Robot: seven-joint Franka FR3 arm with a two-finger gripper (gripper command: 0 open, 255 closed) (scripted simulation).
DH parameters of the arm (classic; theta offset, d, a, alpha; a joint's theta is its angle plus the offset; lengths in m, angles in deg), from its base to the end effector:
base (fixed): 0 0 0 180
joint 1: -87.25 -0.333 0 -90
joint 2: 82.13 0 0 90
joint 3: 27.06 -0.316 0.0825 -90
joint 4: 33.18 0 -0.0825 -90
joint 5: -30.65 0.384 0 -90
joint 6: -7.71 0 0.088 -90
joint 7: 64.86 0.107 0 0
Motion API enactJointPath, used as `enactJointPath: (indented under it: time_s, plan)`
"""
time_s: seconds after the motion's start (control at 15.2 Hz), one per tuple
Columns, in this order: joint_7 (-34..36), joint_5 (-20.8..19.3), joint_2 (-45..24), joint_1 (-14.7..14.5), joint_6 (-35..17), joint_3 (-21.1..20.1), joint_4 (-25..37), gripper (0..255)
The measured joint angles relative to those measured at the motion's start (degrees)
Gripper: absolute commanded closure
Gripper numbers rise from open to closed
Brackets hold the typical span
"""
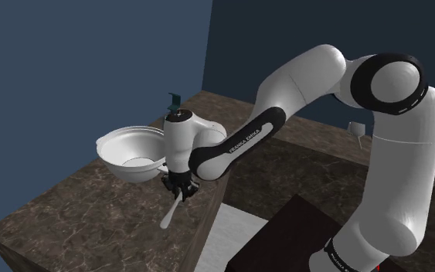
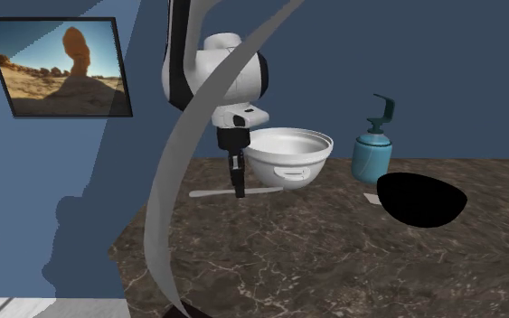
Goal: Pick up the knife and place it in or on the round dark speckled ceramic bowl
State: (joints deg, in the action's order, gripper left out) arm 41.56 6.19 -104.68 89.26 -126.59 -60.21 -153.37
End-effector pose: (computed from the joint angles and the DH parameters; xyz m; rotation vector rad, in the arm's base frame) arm 0.4961 0.2881 0.2537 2.6618 -1.5092 0.0859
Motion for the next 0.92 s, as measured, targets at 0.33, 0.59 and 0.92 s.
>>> enactJointPath:
  time_s: [0.33, 0.59, 0.92]
  plan:
    - [-2.05, 2.79, 3.21, 1.26, 2.48, -1.53, -0.04, 255]
    - [-3.42, 4.83, 5.37, 1.90, 4.76, -2.56, 0.57, 255]
    - [-7.37, 6.21, 6.81, 4.37, 5.89, -2.13, 1.05, 255]
